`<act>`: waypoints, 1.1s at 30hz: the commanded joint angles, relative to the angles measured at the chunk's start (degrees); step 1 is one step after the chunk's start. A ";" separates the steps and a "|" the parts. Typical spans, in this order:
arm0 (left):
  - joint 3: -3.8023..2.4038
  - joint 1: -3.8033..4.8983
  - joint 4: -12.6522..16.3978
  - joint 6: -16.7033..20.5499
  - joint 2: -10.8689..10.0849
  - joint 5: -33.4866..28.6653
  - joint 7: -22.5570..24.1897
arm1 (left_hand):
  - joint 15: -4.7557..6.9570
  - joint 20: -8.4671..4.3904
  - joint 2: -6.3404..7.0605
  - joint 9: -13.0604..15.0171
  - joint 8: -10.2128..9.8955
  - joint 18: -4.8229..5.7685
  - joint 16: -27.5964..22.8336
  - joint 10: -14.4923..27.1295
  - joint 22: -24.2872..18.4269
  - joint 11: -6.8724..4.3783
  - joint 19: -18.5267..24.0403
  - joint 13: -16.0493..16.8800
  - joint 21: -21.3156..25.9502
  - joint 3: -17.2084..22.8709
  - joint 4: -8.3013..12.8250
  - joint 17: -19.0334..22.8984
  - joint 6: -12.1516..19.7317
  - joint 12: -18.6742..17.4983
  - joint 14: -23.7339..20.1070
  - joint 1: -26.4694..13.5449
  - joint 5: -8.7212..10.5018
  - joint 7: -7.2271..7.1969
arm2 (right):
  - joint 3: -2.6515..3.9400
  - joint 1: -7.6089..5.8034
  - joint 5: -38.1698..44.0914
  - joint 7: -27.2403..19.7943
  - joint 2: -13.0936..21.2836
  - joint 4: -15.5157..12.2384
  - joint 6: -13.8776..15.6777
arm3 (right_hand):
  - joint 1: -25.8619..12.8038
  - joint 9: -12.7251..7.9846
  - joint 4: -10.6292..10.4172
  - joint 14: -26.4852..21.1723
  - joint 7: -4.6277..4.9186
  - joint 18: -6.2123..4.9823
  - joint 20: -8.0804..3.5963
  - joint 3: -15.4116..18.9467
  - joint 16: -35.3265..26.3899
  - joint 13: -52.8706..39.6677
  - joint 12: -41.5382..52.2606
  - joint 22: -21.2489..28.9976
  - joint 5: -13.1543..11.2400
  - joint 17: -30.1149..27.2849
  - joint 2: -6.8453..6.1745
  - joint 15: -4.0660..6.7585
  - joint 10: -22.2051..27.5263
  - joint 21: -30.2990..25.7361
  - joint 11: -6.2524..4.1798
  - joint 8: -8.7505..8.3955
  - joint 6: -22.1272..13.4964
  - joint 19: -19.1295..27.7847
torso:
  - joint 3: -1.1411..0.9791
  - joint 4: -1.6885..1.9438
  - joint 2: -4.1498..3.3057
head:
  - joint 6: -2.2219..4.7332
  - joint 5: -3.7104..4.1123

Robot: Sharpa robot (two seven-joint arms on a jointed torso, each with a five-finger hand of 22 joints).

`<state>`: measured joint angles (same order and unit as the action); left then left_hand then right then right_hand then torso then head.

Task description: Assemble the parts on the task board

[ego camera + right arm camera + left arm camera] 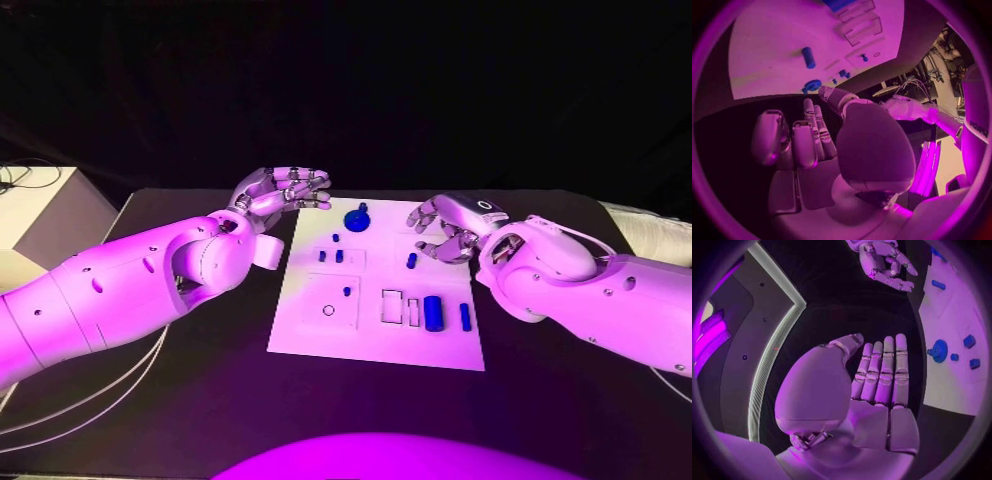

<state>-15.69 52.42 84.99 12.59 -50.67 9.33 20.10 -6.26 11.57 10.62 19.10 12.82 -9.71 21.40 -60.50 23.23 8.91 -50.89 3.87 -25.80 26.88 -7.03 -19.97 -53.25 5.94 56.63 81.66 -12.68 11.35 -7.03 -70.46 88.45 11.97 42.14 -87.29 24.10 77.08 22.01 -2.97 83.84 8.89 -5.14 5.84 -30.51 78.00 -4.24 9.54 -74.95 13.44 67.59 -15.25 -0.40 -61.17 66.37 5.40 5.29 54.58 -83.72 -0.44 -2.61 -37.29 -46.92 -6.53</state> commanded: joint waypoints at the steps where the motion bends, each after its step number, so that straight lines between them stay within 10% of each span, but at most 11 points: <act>1: -0.05 -0.05 0.22 -0.60 0.15 -0.16 0.54 | 0.07 0.09 -0.08 -0.08 -0.23 -0.54 -0.30 0.17 -0.09 0.04 -0.36 0.02 0.26 -0.45 0.05 -0.08 0.34 0.39 0.46 0.25 0.05 0.24 | -0.02 -0.48 -0.63 0.09 0.57 1.21 -7.08 | -0.21 -0.07 -0.20 1.89 -0.09 0.78 -0.18 0.59 0.22 0.12 -0.36 -3.58 -0.56 -0.11 -0.65 0.08 0.64 -0.20 0.00 -0.15 0.01 -1.26 | 0.07 -0.05 0.09 | 0.19 0.29; 33: -0.05 -0.20 0.42 0.28 0.01 -0.20 0.93 | 0.00 0.10 -0.09 -0.41 -0.85 -0.54 -0.53 0.32 -0.18 0.27 -0.59 0.02 0.42 -0.64 -0.08 -0.39 1.15 0.55 0.71 0.21 -0.02 0.72 | -0.63 0.74 0.56 1.36 -3.38 4.52 -11.29 | 1.00 -0.22 -1.06 1.77 -0.13 0.56 -0.15 2.56 0.45 0.06 -0.08 -3.18 -0.96 -0.32 0.91 0.06 0.63 -1.34 0.01 0.01 0.60 -1.01 | 0.07 0.05 -0.06 | 0.17 1.03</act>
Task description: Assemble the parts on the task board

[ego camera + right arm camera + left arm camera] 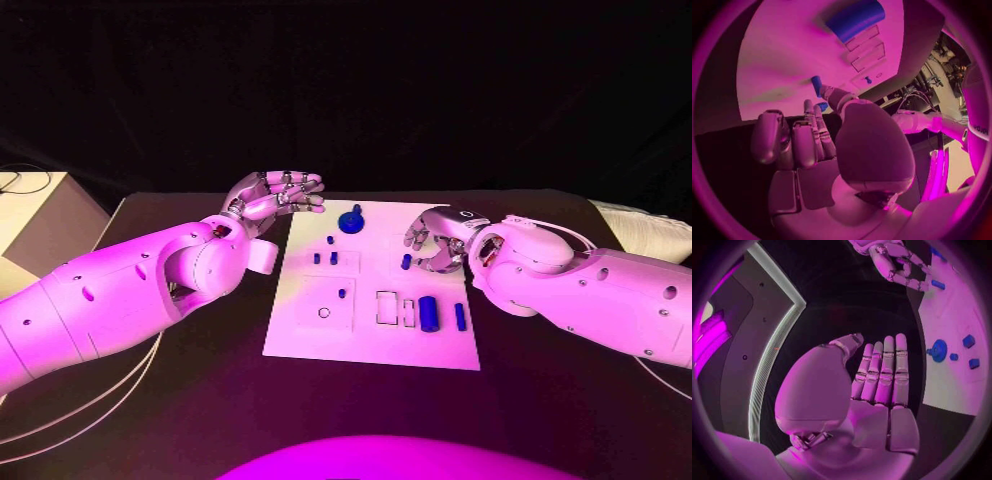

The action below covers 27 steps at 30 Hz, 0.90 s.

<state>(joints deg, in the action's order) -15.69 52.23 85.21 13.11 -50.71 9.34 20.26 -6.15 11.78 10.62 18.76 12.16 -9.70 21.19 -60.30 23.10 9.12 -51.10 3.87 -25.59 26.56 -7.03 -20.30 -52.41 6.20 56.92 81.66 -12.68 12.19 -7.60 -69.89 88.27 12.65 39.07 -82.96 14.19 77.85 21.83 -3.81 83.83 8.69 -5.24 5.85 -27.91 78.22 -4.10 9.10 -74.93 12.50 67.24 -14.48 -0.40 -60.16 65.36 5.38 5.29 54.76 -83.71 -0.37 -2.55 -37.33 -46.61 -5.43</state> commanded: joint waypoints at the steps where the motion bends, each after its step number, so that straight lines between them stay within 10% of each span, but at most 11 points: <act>1: -0.05 -0.01 0.22 -0.25 0.03 -0.20 0.77 | -0.11 -0.11 -0.09 -0.08 -0.19 -0.54 -0.32 0.12 -0.05 0.07 -0.38 0.02 0.21 -0.32 -0.07 -0.06 0.32 0.29 0.41 0.21 -0.02 -0.12 | -0.09 0.26 0.82 0.75 -0.48 0.28 -1.34 | 0.26 -0.03 -0.24 1.78 0.08 0.66 -0.16 -0.09 0.24 -0.08 0.38 -3.20 -0.01 0.03 0.17 0.06 -0.42 -0.35 0.02 0.05 0.51 -1.02 | 0.00 -0.05 -0.01 | -0.18 -0.09; 27: -0.05 0.00 0.39 -0.65 -0.33 -0.10 0.23 | -0.14 -0.09 -0.20 -0.04 -0.01 -0.52 -0.51 0.17 -0.12 0.04 -0.41 0.02 0.34 -0.37 -0.12 -0.17 -0.09 0.38 0.37 0.24 -0.01 -0.24 | -0.63 1.74 1.52 1.92 -3.12 2.15 1.38 | 0.29 0.19 -1.23 1.68 0.06 0.66 -0.20 -2.01 0.29 -0.19 1.06 -3.29 0.66 -0.30 1.13 0.12 -2.04 -0.38 -0.05 0.94 2.37 -1.05 | -0.02 -0.04 0.03 | -0.67 -0.43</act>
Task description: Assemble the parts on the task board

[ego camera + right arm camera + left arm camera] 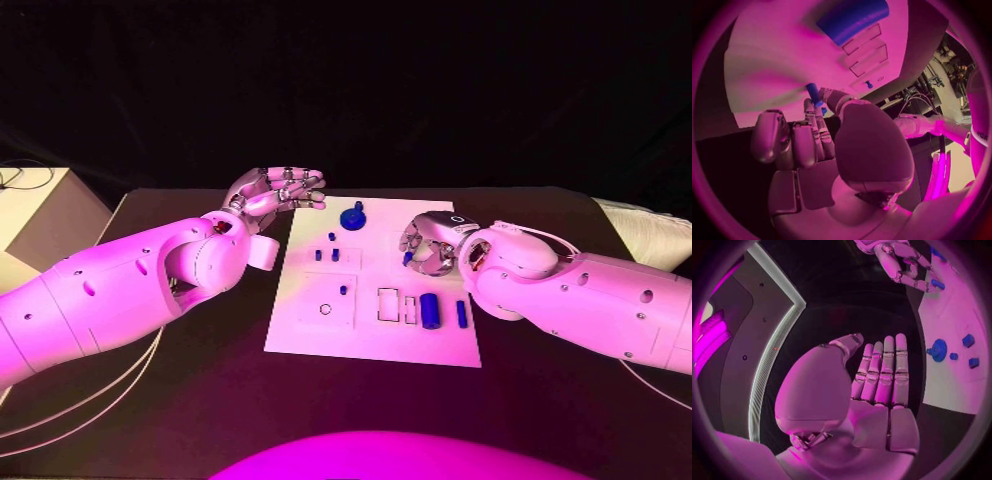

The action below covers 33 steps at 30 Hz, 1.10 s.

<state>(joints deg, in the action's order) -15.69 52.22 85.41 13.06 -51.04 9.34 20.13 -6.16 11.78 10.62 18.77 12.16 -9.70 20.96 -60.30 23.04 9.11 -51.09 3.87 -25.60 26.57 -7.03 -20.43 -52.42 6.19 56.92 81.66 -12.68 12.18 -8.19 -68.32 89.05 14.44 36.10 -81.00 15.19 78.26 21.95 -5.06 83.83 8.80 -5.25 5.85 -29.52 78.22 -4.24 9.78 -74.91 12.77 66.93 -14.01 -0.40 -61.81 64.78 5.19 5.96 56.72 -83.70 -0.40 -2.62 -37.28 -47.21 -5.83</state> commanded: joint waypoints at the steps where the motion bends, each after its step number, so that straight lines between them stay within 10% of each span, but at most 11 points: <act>1: -0.05 0.00 0.19 -0.59 -0.02 -0.11 0.35 | -0.14 -0.08 -0.20 -0.05 -0.02 -0.52 -0.28 0.17 -0.07 0.04 -0.41 0.02 0.35 -0.37 -0.12 -0.05 -0.09 0.38 0.37 0.24 -0.01 -0.24 | -0.05 0.24 0.78 0.12 -0.20 0.26 0.38 | -0.13 0.10 0.00 1.70 -0.05 0.66 -0.21 -0.47 0.32 -0.05 0.38 -3.28 0.40 0.04 0.69 0.13 -0.41 0.13 0.14 0.33 0.52 -1.04 | -0.01 0.01 -0.02 | -0.11 -0.06; 33: -0.05 0.00 0.02 -0.75 0.02 -0.09 0.25 | -0.15 -0.07 -0.23 -0.04 0.04 -0.51 -0.37 0.17 -0.10 0.02 -0.40 0.03 0.42 -0.40 -0.15 -0.08 -0.22 0.43 0.33 0.23 0.00 -0.28 | -0.12 1.08 2.73 1.68 0.16 -0.49 6.60 | 1.94 2.81 2.90 1.90 -2.01 1.65 -1.81 -5.70 1.04 -2.09 3.63 -6.54 -0.52 0.35 4.51 2.05 -7.18 6.01 -2.27 4.81 6.16 -2.27 | 0.00 0.04 0.05 | -0.56 0.07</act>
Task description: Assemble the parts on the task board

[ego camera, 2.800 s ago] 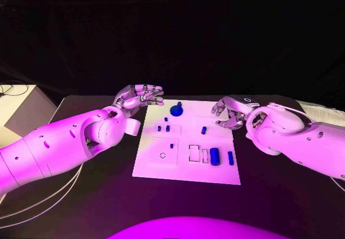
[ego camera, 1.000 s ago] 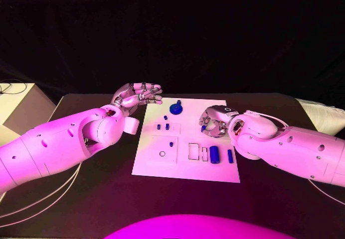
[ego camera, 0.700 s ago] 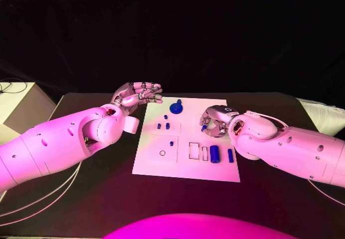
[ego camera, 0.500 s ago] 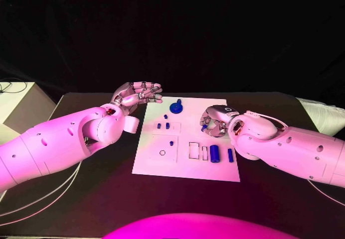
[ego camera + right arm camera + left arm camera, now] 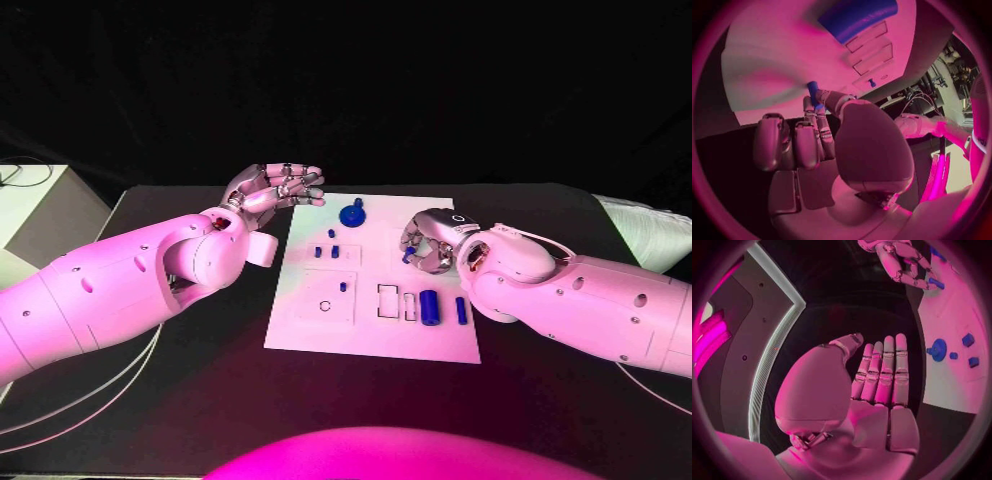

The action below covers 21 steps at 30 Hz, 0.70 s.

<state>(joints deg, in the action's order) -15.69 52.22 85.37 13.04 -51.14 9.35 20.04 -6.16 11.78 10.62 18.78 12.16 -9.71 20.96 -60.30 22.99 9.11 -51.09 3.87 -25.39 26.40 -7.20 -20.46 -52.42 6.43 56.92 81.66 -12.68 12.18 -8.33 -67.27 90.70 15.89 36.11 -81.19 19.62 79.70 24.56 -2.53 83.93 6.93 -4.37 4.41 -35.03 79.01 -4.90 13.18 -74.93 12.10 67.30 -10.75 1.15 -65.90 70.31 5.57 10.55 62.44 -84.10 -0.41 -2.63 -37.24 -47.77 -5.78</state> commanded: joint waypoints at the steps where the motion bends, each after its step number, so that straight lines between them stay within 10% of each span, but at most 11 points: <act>1: -0.05 0.00 0.03 -0.73 0.13 -0.10 0.35 | -0.15 -0.07 -0.23 -0.04 0.04 -0.51 -0.37 0.17 -0.05 0.02 -0.41 0.02 0.20 -0.24 0.02 -0.05 -0.22 0.19 0.33 0.24 0.00 -0.28 | 0.02 0.03 1.13 0.27 0.26 -0.41 2.34 | 0.53 0.21 0.42 1.81 -0.14 0.81 -0.38 -0.24 0.28 -1.44 0.24 -6.61 0.12 0.04 1.25 0.51 -3.10 0.70 -2.65 0.23 0.43 -1.92 | 0.01 0.03 0.03 | 0.04 0.00; 21: -0.05 -0.01 -0.51 -0.57 0.38 -0.10 0.54 | -0.15 -0.06 -0.29 -0.04 0.09 -0.51 -0.51 0.19 -0.10 -0.01 -0.40 0.03 0.30 -0.26 -0.01 -0.12 -0.37 0.25 0.28 0.26 0.00 -0.35 | 0.93 -1.86 3.33 1.39 3.34 -9.50 3.37 | 0.35 0.39 0.88 1.84 -0.01 0.94 -0.45 -0.30 0.33 -1.58 0.20 -6.97 0.03 0.07 0.64 0.50 -3.05 1.35 -2.58 0.34 0.28 -2.05 | -0.03 -0.25 0.20 | 0.23 -1.09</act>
<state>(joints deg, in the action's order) -15.69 52.21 84.81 13.04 -50.91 9.35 20.03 -6.16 11.78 10.62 18.78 12.16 -9.70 20.58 -60.31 22.93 9.11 -51.09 3.87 -25.39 26.41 -7.20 -20.51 -52.63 6.43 56.92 81.66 -12.68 11.97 -7.38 -69.22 92.27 17.10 39.70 -90.21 22.71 79.79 24.87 -1.96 84.14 6.94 -4.38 4.41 -35.28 79.00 -4.91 12.98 -74.92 12.04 67.29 -10.39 1.35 -65.90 71.45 5.57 10.54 62.42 -84.10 -0.37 -2.77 -37.08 -47.54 -6.63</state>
